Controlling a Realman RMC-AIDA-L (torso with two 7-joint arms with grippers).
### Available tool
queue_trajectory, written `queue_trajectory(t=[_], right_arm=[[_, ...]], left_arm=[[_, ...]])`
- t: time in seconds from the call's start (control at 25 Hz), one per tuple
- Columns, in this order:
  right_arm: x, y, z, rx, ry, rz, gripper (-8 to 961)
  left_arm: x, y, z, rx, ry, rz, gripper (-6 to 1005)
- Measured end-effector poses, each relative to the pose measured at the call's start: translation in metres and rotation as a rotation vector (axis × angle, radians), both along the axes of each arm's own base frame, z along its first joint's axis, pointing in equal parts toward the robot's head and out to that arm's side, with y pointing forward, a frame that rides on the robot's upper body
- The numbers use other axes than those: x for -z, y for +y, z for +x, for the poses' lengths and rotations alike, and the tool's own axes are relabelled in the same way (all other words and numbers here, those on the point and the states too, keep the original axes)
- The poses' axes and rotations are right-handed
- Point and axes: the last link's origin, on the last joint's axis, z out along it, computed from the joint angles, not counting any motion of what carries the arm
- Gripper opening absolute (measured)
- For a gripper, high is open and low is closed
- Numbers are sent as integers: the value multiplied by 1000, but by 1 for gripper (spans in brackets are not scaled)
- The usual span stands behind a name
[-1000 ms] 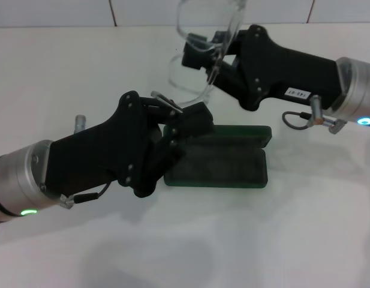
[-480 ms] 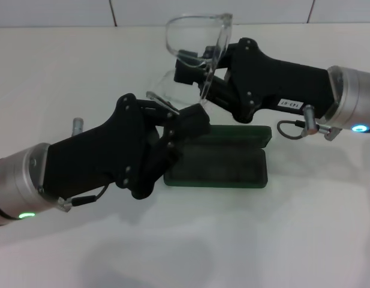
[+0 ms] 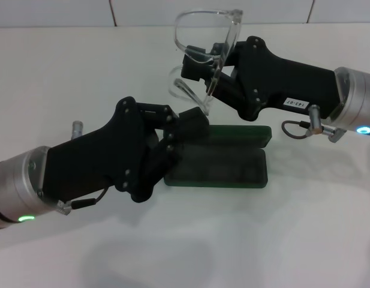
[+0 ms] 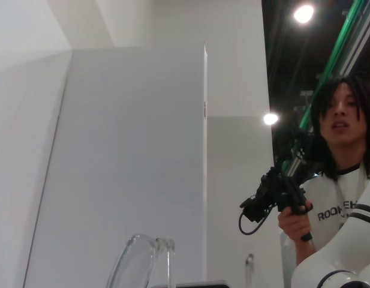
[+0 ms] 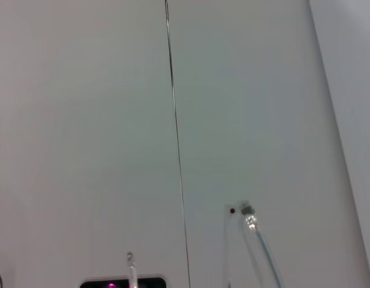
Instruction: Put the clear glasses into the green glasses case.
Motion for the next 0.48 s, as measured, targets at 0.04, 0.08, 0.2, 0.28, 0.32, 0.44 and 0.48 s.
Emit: queue_trajectory(t=[0.04,0.08,0.2,0.28,0.32,0.44,0.48], right_arm=[[0,0,0,0,-2,-2,117],[1,-1,0,-1,-4,-5,117],[3,-2,1,-1,-14,-14,117],[6,-3,2,-4,-28,-25,117],[8,-4,2,-7,-37,-33,117],[11,-6,3,-8,-53,-43,117],[12,-6,3,-9,-56,-46,117]], left_arm=[[0,0,0,0,0,0,51],[0,0,0,-1,-1,0,51],[0,-1,0,-2,-2,-1,51],[0,-1,0,-5,-7,3,51],[-1,0,0,-8,-13,7,51],[-4,2,0,-17,-28,15,51],[-4,2,0,-17,-28,15,51]])
